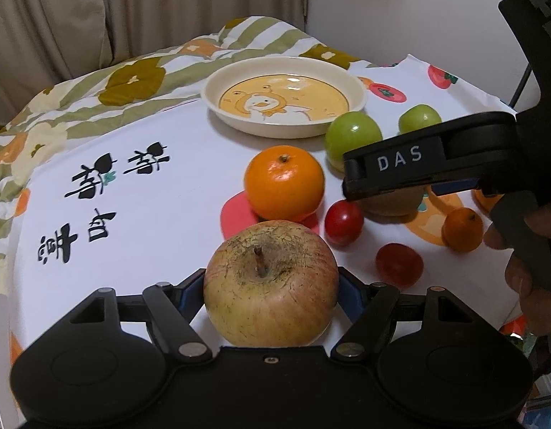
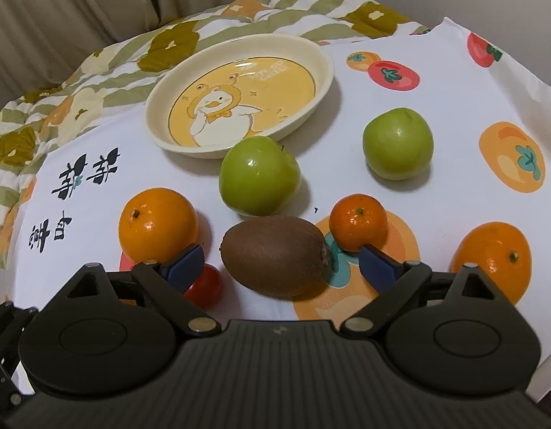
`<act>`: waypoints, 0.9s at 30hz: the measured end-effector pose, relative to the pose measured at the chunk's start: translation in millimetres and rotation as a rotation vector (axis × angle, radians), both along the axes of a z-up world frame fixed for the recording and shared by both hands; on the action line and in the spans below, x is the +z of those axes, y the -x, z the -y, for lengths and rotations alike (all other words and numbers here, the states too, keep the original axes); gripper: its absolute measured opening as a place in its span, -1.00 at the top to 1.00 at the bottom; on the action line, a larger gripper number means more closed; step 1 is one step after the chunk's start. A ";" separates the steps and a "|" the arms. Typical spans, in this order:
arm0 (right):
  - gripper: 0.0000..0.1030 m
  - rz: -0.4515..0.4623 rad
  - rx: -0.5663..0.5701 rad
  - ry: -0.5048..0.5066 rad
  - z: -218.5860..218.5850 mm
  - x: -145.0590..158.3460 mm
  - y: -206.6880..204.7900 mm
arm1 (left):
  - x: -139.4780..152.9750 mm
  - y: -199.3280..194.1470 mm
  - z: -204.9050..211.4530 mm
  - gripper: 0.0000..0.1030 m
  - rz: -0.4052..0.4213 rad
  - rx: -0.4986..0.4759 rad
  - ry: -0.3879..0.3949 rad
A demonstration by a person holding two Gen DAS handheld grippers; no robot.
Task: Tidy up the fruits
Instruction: 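Close the right tool around the brown kiwi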
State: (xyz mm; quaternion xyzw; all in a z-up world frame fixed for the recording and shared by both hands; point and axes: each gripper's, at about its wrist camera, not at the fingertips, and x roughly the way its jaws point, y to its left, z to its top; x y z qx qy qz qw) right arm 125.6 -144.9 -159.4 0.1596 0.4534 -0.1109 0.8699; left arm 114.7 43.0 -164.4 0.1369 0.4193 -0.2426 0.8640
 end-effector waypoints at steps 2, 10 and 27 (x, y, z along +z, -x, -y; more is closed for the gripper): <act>-1.00 -0.003 -0.011 0.007 -1.6 1.1 -0.3 | 0.3 1.1 -2.5 -0.51 0.000 0.006 -0.002; -0.85 0.004 -0.049 0.011 -7.5 3.9 0.8 | 0.6 3.3 -13.0 -0.51 -0.001 0.028 0.000; -0.64 -0.016 -0.186 -0.116 2.3 -2.1 -5.0 | 2.0 1.5 -25.9 -0.51 -0.016 0.051 -0.002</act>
